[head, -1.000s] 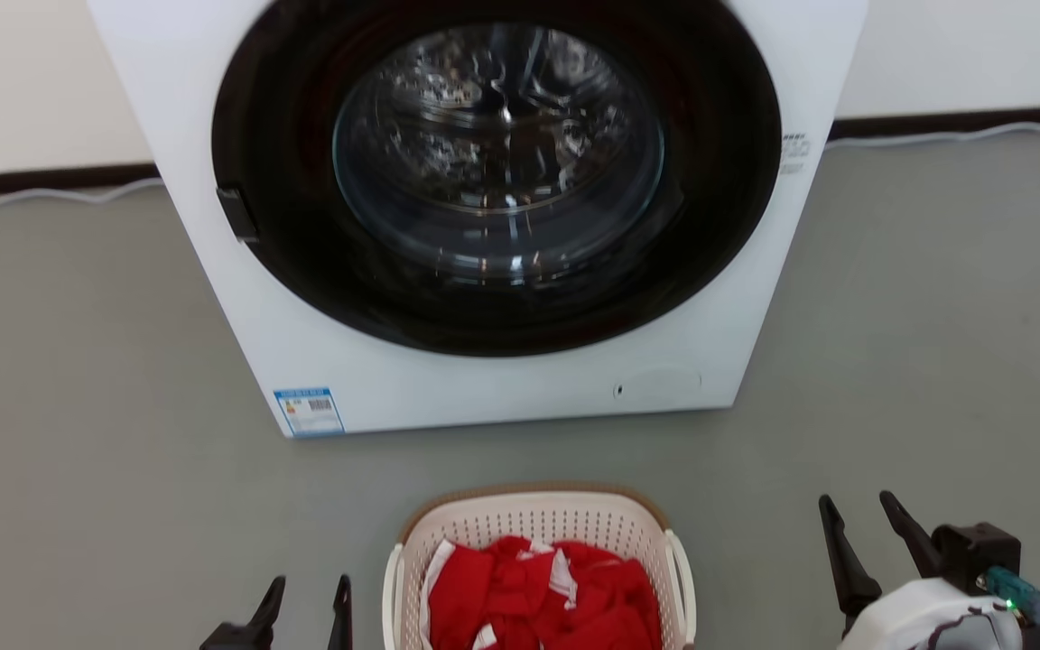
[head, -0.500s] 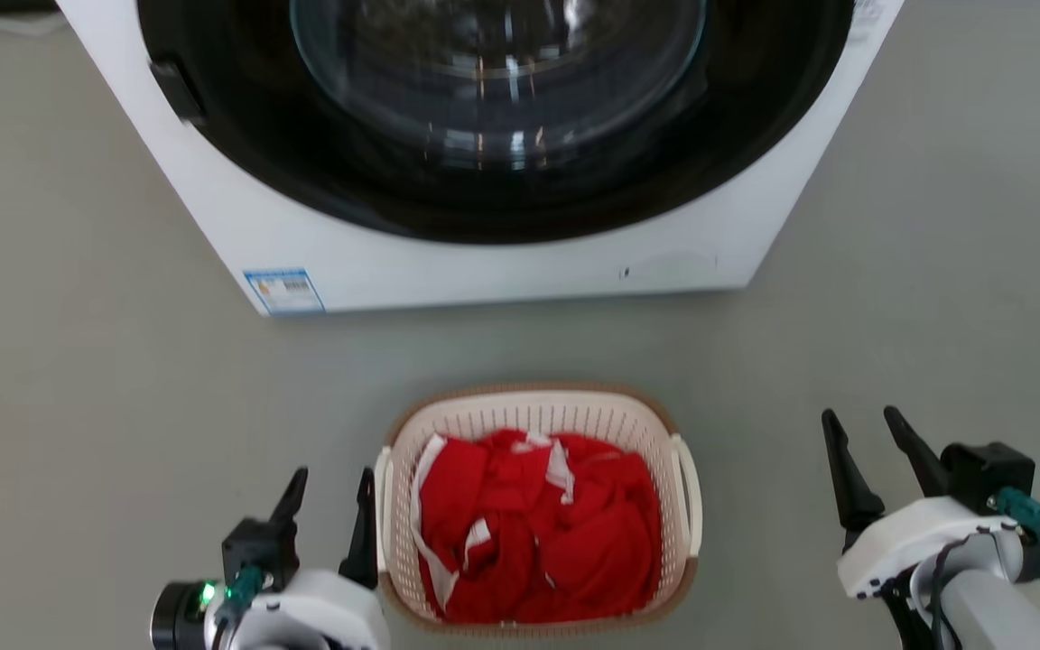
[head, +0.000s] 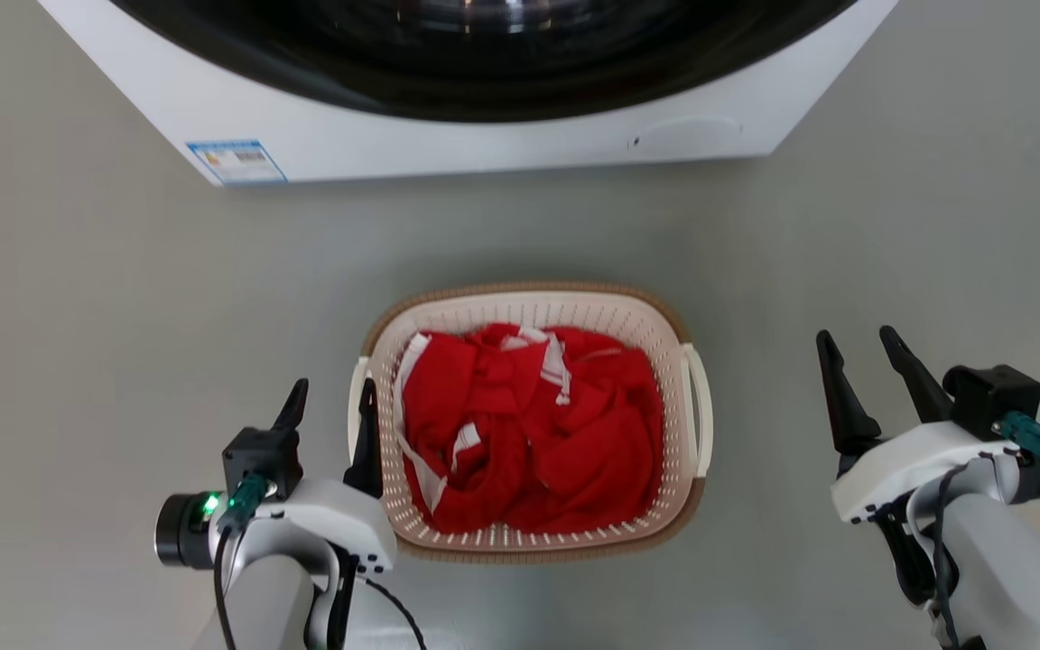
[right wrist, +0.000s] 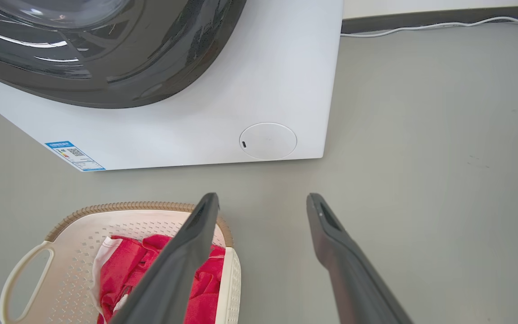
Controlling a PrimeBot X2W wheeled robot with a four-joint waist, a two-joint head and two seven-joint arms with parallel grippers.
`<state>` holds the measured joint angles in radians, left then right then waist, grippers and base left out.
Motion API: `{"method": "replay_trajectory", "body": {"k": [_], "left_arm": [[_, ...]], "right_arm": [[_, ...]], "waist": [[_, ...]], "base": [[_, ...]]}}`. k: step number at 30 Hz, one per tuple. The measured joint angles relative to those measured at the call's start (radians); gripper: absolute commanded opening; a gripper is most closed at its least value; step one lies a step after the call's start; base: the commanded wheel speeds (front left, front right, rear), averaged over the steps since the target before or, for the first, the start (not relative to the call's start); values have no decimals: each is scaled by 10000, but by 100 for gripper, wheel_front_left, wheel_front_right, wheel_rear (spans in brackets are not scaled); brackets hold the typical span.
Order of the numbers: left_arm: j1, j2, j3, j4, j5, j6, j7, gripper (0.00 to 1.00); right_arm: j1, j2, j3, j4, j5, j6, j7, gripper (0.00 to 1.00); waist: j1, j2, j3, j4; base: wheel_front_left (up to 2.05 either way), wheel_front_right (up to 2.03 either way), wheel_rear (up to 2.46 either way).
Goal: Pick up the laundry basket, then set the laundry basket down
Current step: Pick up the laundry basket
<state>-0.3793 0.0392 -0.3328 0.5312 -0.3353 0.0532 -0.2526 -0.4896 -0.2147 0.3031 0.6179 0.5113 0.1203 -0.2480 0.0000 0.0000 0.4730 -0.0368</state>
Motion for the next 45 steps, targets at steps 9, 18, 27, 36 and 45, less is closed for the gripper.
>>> {"method": "replay_trajectory", "body": {"k": [9,18,27,36,45], "left_arm": [[-1153,-21,-182,1239,-441,96,0,100],[-2092,-52,-464,2504,-771,86,0,100],[-3158,-100,-1360,4161,-1503,-42,0,100],[-4083,-125,-2401,5572,-2497,-150,52,100],[-4537,-128,-3229,6090,-3219,-196,408,100]], "right_arm": [[-902,86,819,736,470,0,-2,100],[-1828,219,1935,1795,1306,31,-2,100],[-2736,479,3248,2661,2240,33,0,100],[-3436,825,4351,3517,3185,33,395,100],[-4122,1091,5037,4209,3766,33,702,100]], "waist": [[0,0,956,-39],[0,0,1577,-72],[0,0,2109,-58],[0,0,2459,-105],[0,0,2831,-148]], "base": [[0,0,0],[0,0,0],[0,0,0],[0,0,0],[0,0,0]]}}
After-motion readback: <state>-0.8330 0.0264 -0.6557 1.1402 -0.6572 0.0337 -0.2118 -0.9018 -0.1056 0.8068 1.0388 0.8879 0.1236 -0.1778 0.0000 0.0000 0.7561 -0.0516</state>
